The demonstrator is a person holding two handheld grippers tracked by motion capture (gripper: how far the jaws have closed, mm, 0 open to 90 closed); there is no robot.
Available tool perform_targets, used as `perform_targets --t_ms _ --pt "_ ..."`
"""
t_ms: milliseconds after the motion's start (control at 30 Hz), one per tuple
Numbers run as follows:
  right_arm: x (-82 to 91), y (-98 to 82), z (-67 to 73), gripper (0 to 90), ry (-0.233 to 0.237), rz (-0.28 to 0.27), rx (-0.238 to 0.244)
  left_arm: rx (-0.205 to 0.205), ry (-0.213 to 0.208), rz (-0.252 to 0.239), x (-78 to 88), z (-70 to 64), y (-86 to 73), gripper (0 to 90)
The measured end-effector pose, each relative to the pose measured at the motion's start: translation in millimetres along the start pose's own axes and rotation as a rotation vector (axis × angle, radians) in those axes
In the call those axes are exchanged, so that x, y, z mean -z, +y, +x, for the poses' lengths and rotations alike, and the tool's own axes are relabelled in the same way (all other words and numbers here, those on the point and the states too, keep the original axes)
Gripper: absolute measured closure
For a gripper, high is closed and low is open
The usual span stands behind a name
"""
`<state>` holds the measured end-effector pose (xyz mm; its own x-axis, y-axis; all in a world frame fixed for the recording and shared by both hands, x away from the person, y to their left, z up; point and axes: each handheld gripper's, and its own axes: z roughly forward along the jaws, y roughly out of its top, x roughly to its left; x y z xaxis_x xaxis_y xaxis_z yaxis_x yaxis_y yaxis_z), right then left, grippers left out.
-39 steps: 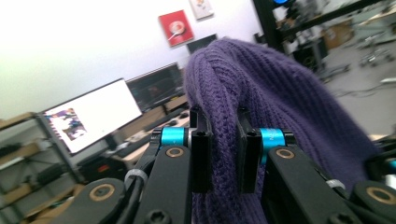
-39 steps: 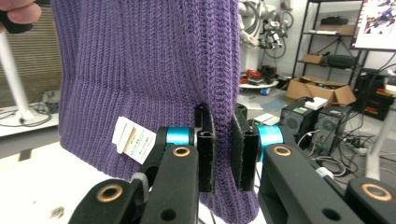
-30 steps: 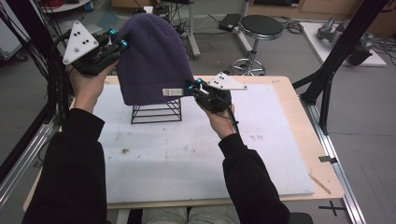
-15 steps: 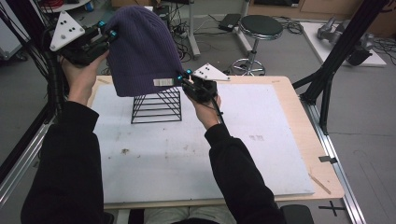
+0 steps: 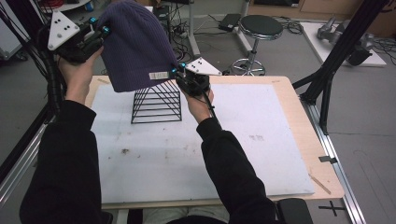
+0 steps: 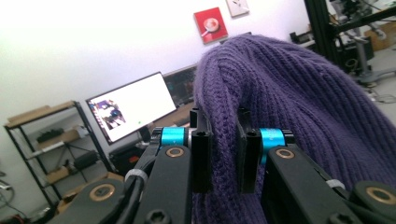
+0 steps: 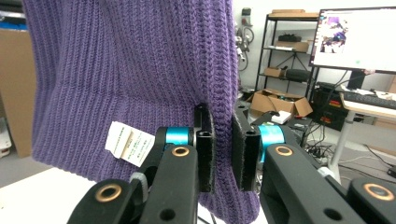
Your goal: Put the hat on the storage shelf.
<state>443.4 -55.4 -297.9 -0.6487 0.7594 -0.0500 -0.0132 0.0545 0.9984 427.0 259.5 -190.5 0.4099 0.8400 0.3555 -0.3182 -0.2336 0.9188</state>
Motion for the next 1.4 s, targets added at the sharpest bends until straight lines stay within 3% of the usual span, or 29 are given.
perform_targets --t_ms 167,267,467,633,900,1133,1400 --pt "-4.6 -4.2 -2.7 81.8 -0.049 0.027 -0.015 -0.005 0.006 0.016 -10.5 -4.5 -6.3 79.5" --pt "-7.7 -7.5 -4.1 81.7 -0.075 0.033 0.001 -0.026 0.024 0.055 -15.6 -5.0 -11.4 79.4" --pt "-14.0 -13.7 -2.9 81.7 -0.105 0.034 0.007 -0.060 0.068 0.060 -24.5 -5.9 -18.0 79.2" --pt "-19.0 -18.2 -2.3 81.5 -0.139 0.032 0.003 -0.054 0.077 0.077 -31.9 -4.8 -27.4 78.9" --pt "-15.5 -28.9 3.5 81.0 -0.120 0.075 0.000 -0.079 0.020 0.094 -32.4 -9.2 -27.5 78.5" --pt "-3.8 -37.1 1.2 80.8 -0.113 0.110 -0.013 -0.071 -0.040 0.149 -30.4 -15.0 -25.2 78.5" --pt "-1.7 -40.4 -0.1 80.6 -0.112 0.131 -0.026 -0.053 -0.074 0.193 -28.8 -15.9 -26.4 78.6"
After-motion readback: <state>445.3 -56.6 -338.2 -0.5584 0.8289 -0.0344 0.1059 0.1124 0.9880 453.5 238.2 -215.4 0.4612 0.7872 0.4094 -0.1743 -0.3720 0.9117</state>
